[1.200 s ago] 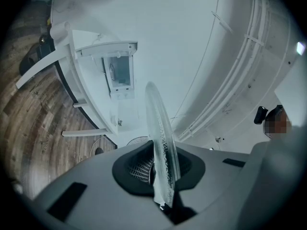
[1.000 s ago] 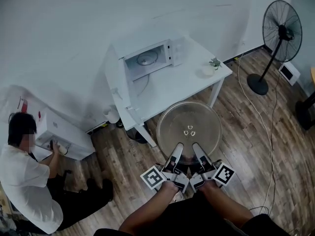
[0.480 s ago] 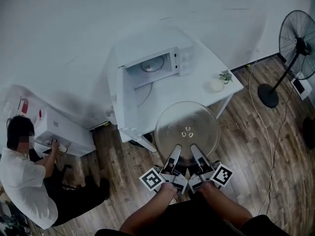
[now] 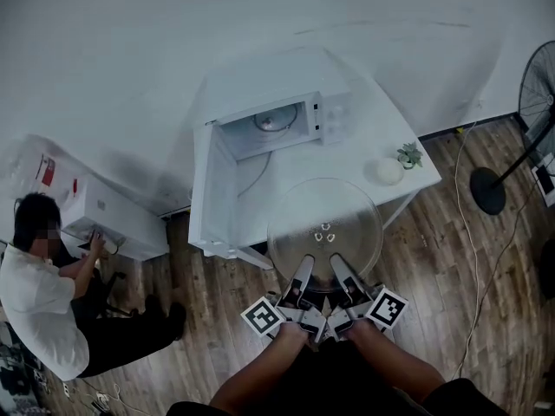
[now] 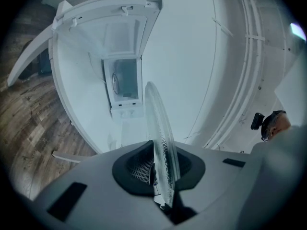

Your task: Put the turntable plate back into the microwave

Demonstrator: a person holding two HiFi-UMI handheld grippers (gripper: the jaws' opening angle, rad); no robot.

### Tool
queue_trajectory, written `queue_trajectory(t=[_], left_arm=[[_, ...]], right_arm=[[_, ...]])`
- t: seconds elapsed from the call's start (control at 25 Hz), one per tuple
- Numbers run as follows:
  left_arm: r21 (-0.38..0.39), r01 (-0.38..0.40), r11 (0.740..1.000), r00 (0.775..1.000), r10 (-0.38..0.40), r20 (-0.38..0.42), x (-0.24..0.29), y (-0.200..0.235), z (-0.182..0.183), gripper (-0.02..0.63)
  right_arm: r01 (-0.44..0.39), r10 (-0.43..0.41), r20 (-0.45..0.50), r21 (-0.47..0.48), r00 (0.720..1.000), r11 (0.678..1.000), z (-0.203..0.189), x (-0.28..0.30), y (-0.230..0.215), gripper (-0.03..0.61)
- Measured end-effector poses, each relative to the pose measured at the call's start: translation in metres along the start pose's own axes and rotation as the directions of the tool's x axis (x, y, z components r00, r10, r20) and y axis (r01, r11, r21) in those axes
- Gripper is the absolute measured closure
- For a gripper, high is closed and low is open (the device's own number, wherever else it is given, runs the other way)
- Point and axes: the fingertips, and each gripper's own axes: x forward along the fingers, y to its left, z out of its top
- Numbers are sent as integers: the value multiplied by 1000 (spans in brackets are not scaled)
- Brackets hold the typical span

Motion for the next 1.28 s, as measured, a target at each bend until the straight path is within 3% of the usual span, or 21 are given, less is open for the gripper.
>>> queue_trajectory(t=[0.6,1.28], left_arm=[[26,-10,1000,998,8,64,43,17,17,561],[-4,-44,999,988,44,150,108,59,116,561]], right_arm=[[-13,14,-59,26,998,1000,31,36,-25,509],[9,-1,-156,53,988,999,45,159,-68,509]])
